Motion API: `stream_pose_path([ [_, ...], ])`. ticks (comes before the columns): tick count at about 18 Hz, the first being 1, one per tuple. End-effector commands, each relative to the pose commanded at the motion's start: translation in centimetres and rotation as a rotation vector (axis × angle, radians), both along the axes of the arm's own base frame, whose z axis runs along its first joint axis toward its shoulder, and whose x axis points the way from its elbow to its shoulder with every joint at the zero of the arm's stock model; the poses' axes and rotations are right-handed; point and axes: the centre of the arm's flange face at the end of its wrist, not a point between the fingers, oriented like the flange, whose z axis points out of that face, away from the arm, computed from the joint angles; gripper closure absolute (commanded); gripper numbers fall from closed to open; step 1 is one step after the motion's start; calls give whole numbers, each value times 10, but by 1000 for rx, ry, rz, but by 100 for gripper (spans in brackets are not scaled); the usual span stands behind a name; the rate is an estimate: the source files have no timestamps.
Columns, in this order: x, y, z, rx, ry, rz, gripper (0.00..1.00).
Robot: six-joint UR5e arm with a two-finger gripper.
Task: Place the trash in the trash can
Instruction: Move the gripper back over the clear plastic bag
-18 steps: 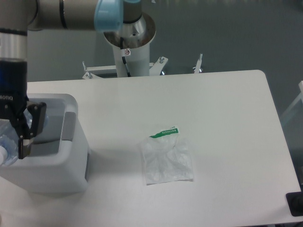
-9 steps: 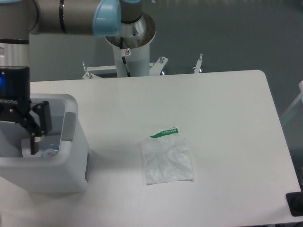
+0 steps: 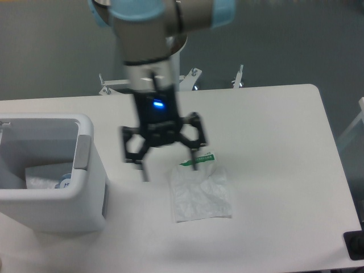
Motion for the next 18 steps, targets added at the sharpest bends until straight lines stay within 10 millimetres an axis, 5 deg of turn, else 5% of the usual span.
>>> stream_pose_path([
  [3, -27, -24, -41, -42, -62, 39, 1],
  [8, -60, -26, -95, -130, -98, -6, 1],
  [18, -57, -43, -147, -288, -118, -68, 1],
])
